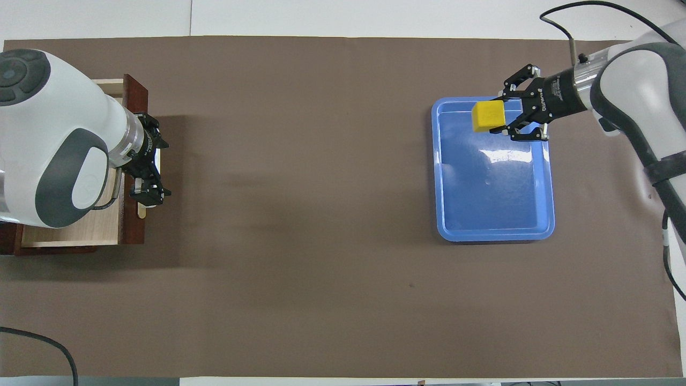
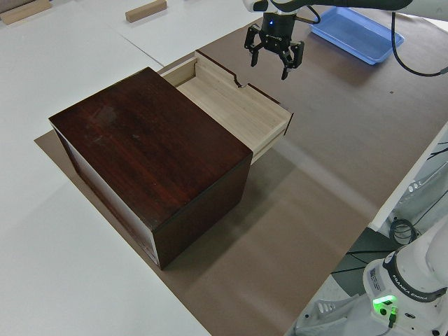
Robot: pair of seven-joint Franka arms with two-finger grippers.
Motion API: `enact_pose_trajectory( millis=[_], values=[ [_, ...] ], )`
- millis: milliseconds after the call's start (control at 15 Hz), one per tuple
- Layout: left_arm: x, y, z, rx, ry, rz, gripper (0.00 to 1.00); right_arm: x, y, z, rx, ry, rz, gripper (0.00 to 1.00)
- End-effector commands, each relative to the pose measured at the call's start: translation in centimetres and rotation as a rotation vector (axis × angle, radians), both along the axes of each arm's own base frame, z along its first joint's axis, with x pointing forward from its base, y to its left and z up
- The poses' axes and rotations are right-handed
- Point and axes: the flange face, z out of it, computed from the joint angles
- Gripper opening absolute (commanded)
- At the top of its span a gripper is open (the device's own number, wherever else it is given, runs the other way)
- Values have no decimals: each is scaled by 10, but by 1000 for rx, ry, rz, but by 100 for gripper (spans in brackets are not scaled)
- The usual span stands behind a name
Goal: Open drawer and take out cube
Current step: 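Carry the cube to the tray with the right gripper while the left gripper withdraws, then open the right gripper to drop the cube in the blue tray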
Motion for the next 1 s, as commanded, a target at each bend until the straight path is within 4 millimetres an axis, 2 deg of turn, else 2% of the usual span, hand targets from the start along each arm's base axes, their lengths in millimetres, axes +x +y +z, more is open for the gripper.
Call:
enact_pose_trajectory(
  millis=[0, 267, 467, 600, 733, 933],
  values=[
    [-6, 45, -3, 0, -39, -48, 100, -27, -30, -29, 65, 20, -50, 0],
    [2, 83, -1, -5, -69, -80, 100, -50, -41, -71, 144, 20, -75, 0],
    [6, 100, 0, -5, -83, -88, 100, -65, -43, -99, 167, 10, -38, 0],
    [8, 105, 2, -3, -87, -91, 100, -67, -45, -103, 157, 2, -43, 0],
    [11, 117, 5, 4, -93, -90, 100, -74, -42, -116, 132, -7, -51, 0],
    [10, 149, 4, 9, -88, -81, 100, -76, -40, -119, 131, -19, -58, 0]
  ],
)
